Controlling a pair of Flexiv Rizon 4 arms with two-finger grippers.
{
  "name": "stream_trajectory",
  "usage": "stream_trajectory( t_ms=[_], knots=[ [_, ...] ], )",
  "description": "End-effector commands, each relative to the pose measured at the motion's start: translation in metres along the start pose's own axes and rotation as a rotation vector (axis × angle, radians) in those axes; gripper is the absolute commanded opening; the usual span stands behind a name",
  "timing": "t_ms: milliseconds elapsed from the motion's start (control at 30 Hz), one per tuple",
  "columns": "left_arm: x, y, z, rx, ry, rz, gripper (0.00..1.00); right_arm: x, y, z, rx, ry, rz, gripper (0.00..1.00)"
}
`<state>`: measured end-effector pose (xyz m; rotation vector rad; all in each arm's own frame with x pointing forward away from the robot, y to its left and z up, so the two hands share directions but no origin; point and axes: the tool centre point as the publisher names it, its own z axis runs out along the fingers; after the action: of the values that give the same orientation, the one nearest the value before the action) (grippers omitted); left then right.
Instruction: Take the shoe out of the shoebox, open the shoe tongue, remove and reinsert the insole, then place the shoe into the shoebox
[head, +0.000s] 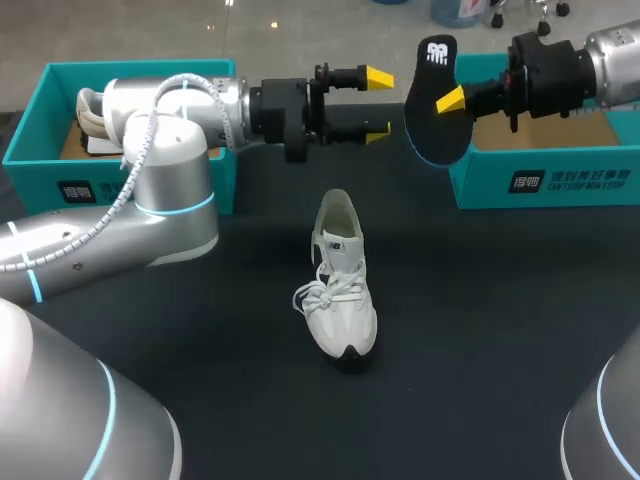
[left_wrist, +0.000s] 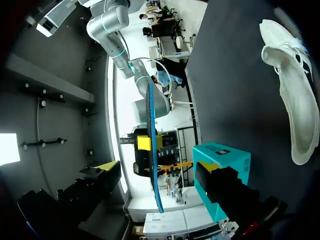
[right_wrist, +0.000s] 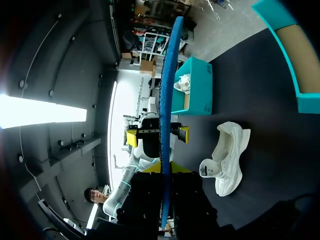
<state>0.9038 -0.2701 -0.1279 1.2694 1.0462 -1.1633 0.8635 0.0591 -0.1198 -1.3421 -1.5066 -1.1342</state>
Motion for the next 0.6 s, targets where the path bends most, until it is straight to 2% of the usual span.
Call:
stream_trajectory(
  t_ms=[33, 367, 600],
  knots=[
    [-0.001, 0.007, -0.033, 0.073, 0.029, 0.020, 1.00, 0.001, -0.002, -0.004, -0.003, -0.008, -0.003, 0.00],
    [-0.002, 0.017, -0.075, 0.167, 0.148, 0.069, 1.00, -0.001, -0.006, -0.009, -0.007, -0.012, -0.007, 0.00],
    [-0.006, 0.014, -0.104, 0.226, 0.226, 0.055, 1.00, -0.002, -0.010, -0.012, -0.027, -0.014, -0.007, 0.00]
  ],
)
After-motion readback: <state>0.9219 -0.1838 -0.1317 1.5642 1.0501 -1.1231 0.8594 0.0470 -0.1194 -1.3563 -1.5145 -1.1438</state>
